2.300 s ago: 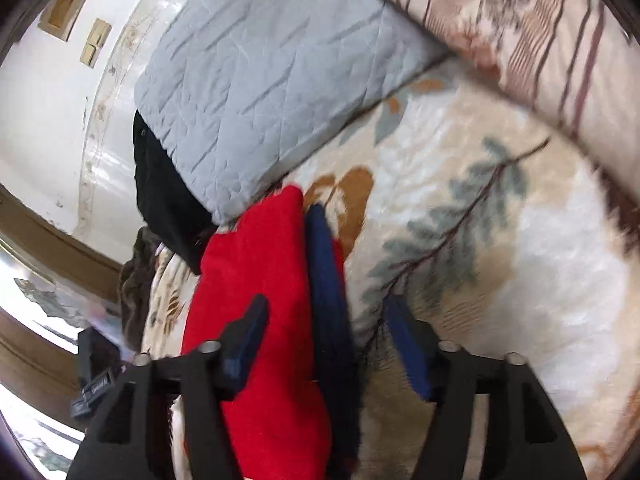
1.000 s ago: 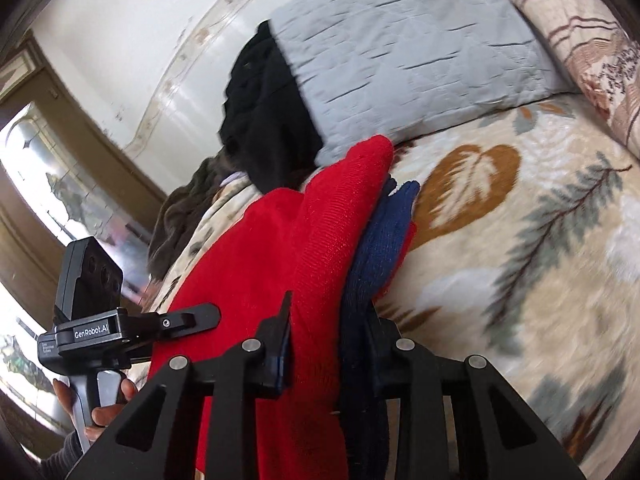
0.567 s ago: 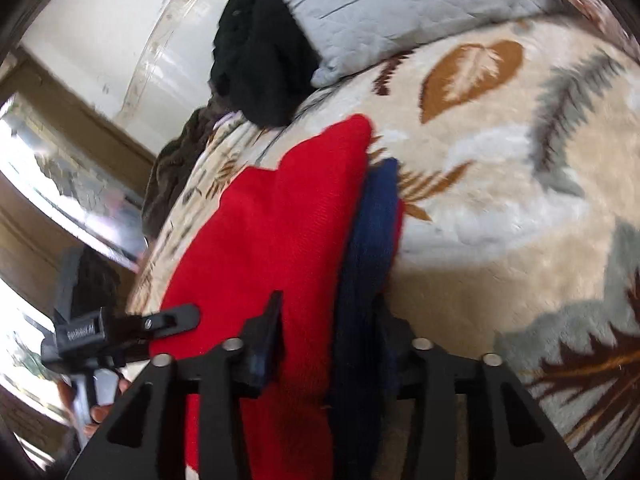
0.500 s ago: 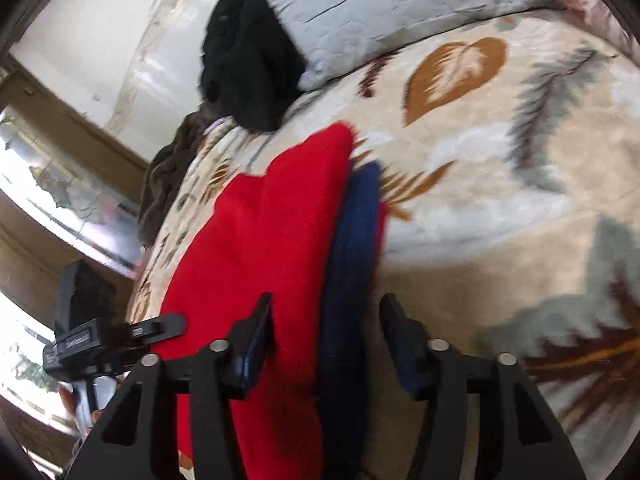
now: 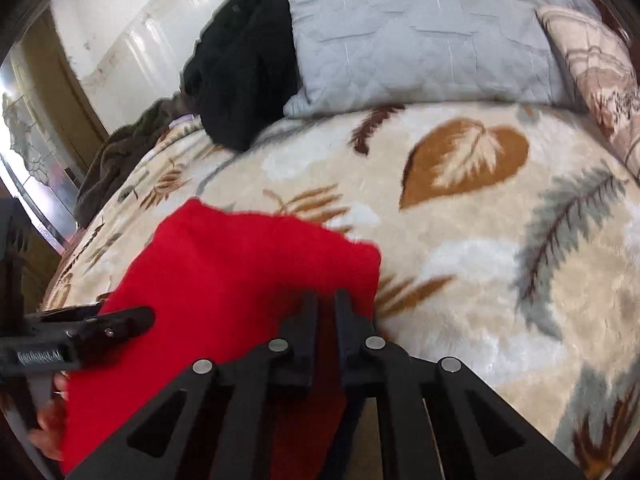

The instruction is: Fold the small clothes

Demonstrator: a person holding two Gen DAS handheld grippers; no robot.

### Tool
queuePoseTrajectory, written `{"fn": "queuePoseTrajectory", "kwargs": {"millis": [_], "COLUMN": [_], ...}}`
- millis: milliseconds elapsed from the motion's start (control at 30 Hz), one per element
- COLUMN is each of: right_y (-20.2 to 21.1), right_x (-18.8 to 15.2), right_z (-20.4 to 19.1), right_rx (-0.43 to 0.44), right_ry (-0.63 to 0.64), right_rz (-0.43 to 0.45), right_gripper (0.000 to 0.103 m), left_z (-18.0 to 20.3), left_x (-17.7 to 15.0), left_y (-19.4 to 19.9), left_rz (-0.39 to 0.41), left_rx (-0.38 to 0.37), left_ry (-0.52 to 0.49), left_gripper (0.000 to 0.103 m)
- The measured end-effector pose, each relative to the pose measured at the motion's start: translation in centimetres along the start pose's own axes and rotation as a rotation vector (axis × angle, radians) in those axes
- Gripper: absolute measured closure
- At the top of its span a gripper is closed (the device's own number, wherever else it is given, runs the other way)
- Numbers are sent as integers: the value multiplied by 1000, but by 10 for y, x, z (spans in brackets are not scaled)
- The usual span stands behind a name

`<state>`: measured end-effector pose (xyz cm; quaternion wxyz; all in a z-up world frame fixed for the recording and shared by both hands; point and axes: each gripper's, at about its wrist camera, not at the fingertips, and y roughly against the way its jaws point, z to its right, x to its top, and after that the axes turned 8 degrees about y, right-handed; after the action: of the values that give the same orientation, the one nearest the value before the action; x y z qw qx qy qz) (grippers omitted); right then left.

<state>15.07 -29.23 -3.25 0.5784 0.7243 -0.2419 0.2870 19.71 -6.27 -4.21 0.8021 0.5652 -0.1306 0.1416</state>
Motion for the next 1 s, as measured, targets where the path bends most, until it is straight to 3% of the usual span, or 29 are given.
{"fn": "queuePoseTrajectory", "kwargs": {"millis": [133,167,333,367,500,600,700,800,867,1000], "right_y": [21,29,58,54,53,69,90,81,87,109], "right_x": [7,5,-26,-36,-49,-42,-53,-77,-83,-84], "right_z": [-4,-5,-25,-30,-36,-41,-47,-51,-56,-60], "right_rx": [19,53,185,181,126,121,142,88,51,57], "right_ry": [2,-2,33,47,65,27,69,112,132,131], "right_rz": [-32,-20,-16,-30,-5,-39,-16,-83,-71,-65], "right_gripper": [97,88,83,78,79,75,75,75,77,75], "left_z": [-14,-14,5,7,11,11,7,1,-3,-5], "left_x": [6,4,-35,-44,-60,-60,-77,-100,-107,-114], "left_y": [9,18,65,67,60,71,85,70,62,79], "left_rz": [-66,-54,87,114,156,121,125,86,57,81], "left_rx": [-70,-63,22,47,100,104,104,117,114,100], "left_ry": [58,44,-153,-173,-185,-156,-164,-188,-167,-161], "left_gripper": [20,20,20,19,15,16,17,15,15,15]}}
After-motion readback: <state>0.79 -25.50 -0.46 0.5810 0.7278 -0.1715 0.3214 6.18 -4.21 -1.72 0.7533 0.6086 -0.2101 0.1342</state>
